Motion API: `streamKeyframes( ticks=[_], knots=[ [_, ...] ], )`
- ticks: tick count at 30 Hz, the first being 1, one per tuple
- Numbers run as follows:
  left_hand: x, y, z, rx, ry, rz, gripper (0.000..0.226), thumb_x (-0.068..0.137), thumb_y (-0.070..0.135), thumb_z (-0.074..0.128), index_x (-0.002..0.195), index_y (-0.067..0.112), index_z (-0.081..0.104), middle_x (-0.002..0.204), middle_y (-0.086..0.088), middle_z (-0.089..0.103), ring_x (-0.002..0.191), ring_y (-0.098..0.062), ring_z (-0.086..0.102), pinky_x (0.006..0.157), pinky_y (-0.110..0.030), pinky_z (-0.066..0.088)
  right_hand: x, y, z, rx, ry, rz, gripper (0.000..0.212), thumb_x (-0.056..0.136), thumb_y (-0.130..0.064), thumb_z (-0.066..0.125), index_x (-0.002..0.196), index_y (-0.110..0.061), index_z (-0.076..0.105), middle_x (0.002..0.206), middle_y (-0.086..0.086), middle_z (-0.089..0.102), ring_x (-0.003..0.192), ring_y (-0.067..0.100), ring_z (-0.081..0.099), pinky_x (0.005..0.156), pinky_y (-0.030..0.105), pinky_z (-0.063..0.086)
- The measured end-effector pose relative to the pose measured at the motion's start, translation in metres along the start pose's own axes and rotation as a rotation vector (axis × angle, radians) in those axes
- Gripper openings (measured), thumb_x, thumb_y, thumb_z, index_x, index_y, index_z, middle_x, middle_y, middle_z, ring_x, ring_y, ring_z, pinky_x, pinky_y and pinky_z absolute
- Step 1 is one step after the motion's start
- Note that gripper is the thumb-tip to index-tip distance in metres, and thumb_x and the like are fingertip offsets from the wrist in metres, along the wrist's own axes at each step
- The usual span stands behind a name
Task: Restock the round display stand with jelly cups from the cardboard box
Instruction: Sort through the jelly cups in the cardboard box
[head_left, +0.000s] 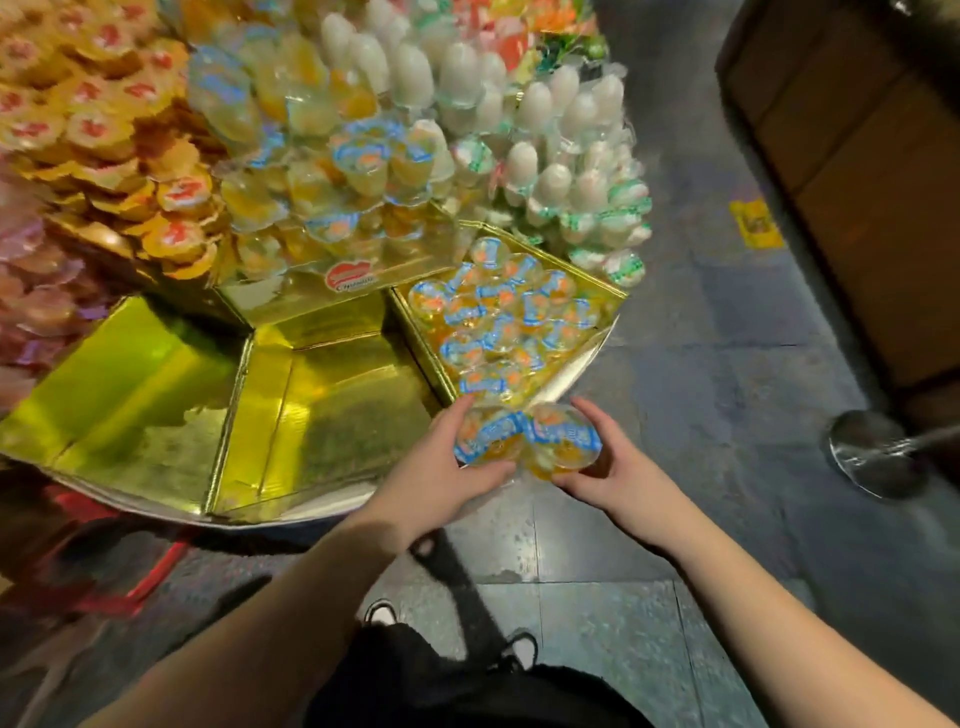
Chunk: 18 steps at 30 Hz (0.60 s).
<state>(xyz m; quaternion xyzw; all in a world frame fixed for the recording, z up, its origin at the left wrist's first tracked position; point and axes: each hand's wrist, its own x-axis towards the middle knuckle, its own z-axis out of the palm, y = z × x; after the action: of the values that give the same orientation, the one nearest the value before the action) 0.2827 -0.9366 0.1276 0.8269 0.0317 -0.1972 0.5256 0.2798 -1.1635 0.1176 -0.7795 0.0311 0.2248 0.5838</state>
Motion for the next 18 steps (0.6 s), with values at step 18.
streamKeyframes(
  ticks=[18],
  knots=[
    [0.17, 0.013, 0.034, 0.178, -0.112, -0.049, 0.079, 0.077, 0.027, 0.084, 0.142, 0.023, 0.038, 0.124, 0.013, 0.03, 0.114, -0.004, 0.042, 0.091, -0.008, 0.029, 0.156, 0.009, -0.094, -0.5, -0.077, 0.084, 0.086, 0.079, -0.018, 0.079, 0.149, -0.022, 0.03, 0.133, -0.009, 0.05, 0.119, 0.01, 0.055, 0.092, 0.016, 0.038]
  ],
)
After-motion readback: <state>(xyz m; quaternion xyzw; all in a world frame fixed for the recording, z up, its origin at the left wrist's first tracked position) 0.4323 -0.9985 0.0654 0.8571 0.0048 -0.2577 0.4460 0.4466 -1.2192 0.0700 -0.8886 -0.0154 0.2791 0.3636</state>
